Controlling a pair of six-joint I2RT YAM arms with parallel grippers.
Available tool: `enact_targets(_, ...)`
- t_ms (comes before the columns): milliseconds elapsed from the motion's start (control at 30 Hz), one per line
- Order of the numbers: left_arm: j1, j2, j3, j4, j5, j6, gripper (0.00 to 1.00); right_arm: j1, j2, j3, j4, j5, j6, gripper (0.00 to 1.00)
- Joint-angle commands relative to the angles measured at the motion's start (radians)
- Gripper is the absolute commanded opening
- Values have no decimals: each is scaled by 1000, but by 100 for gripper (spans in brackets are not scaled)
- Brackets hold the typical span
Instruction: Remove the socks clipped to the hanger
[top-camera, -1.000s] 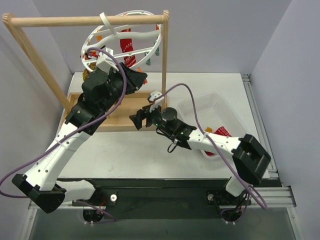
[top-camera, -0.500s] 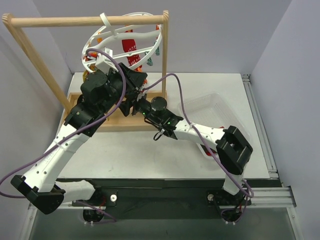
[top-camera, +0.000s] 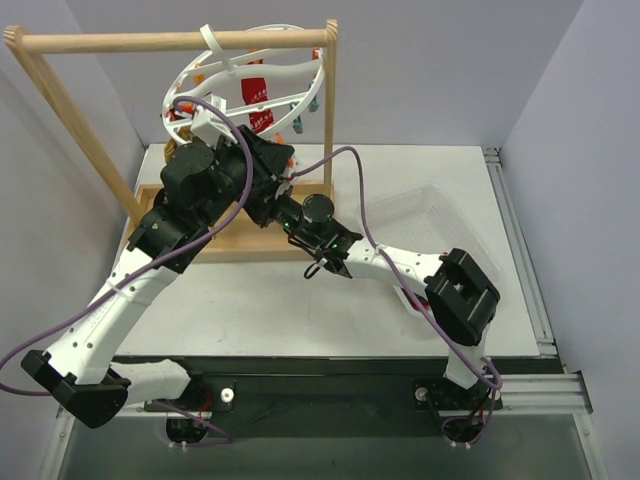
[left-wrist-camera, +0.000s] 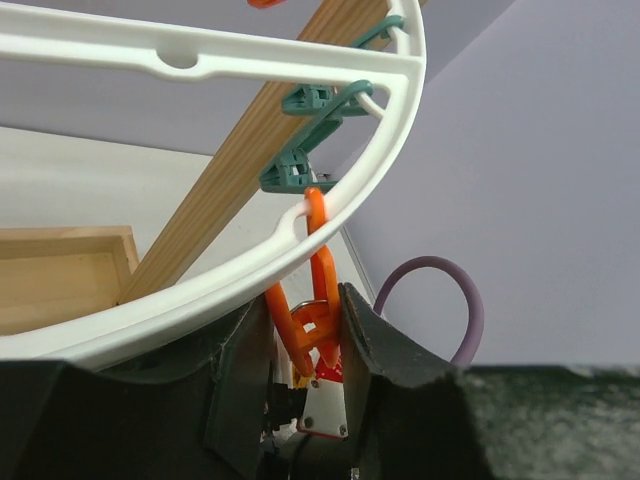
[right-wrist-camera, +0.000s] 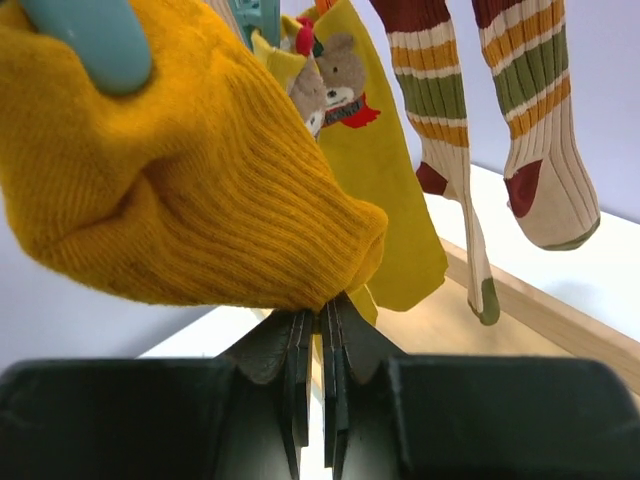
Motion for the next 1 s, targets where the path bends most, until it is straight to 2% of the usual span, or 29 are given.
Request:
enact_targets(0,-15,-40,4,21,85,65,45,5,-66,-3,78,31,48,0)
enact_targets(33,-13,-47,-2,24,95,91,49,7,-75,-7,70,37,49,0)
enact_targets(233,-9,-182,-46,34,105,272,55,10,-115,-47,27,42,60,0)
enact_targets(300,-9,-234,-62,25,53,302,56,12,-127,-50,4,42,61,0)
enact_targets(467,-4,-277,-31,-137,-124,328,56,13,-163,-81,-30,62,46,0)
enact_targets(567,-2,-262,33,-264,-222,287,56,15,-181,-86,-61,68,19,0)
enact_targets(733,1,-198,127,-392,-250,185,59,18,-195,-81,-65,71,5,0)
enact_targets(833,4,-147,182,-456,-323,135,58,24,-198,-78,-74,71,0,0)
enact_targets(967,18,-126,179,-460,-319,90,58,30,-204,-70,-93,73,-18,0)
